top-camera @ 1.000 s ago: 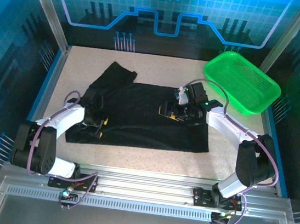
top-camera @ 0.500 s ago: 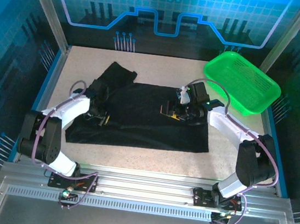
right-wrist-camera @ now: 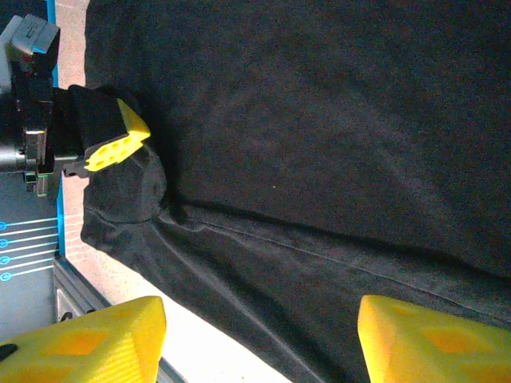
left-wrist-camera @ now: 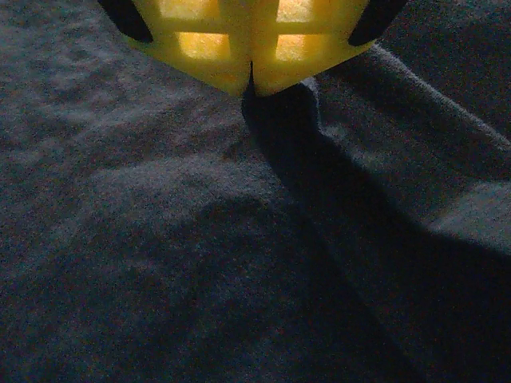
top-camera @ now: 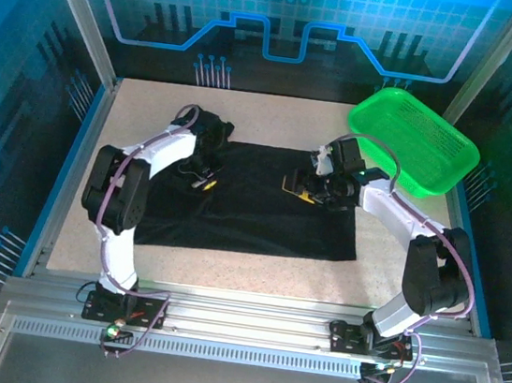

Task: Fold and stack the t-shirts

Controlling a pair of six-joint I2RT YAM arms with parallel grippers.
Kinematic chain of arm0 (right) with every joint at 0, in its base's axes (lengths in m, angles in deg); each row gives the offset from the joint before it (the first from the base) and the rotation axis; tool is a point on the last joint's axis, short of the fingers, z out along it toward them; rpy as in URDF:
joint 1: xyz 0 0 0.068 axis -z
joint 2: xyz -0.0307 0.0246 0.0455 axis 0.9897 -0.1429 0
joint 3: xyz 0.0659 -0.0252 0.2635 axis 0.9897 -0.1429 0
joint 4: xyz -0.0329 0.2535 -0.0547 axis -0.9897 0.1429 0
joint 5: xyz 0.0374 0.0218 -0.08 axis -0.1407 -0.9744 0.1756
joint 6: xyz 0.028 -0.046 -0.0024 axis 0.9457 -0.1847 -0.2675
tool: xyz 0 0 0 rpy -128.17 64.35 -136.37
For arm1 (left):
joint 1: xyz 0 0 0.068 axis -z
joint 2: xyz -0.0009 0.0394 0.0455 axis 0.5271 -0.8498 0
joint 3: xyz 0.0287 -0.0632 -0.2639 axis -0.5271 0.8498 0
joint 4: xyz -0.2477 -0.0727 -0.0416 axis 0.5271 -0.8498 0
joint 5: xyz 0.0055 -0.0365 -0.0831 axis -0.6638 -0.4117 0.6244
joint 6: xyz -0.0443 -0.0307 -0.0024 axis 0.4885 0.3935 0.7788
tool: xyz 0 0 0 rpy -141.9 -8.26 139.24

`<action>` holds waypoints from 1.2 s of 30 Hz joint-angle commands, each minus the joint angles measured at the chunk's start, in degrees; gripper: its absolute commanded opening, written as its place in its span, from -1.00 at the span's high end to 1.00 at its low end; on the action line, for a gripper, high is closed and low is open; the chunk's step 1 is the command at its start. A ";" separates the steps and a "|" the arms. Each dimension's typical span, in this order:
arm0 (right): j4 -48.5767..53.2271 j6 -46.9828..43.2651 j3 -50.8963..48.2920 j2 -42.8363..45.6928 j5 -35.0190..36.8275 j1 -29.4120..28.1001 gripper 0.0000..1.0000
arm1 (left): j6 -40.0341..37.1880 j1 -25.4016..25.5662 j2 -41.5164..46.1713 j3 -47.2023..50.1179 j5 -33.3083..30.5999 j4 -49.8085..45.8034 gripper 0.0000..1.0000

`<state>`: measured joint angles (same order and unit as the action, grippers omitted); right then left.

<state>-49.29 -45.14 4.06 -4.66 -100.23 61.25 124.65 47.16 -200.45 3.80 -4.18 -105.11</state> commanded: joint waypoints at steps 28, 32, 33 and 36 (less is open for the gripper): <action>19.18 2.07 -3.60 -9.21 23.18 -4.12 0.27 | 6.60 -11.29 16.70 30.54 -1.34 6.74 0.71; 21.75 2.06 -2.33 -12.41 22.98 -7.20 0.25 | 8.44 -15.00 17.72 35.25 -1.68 7.18 0.73; 22.02 2.10 -2.15 -12.69 22.72 -8.15 0.25 | 8.49 -16.05 18.31 36.31 -1.41 7.43 0.73; 22.43 2.23 -1.42 -12.99 21.40 -11.30 0.22 | 8.50 -20.10 20.50 39.16 -0.56 8.01 0.72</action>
<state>-30.28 -42.78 2.07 -15.74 -77.54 53.10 131.44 31.16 -179.90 38.68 -1.89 -95.43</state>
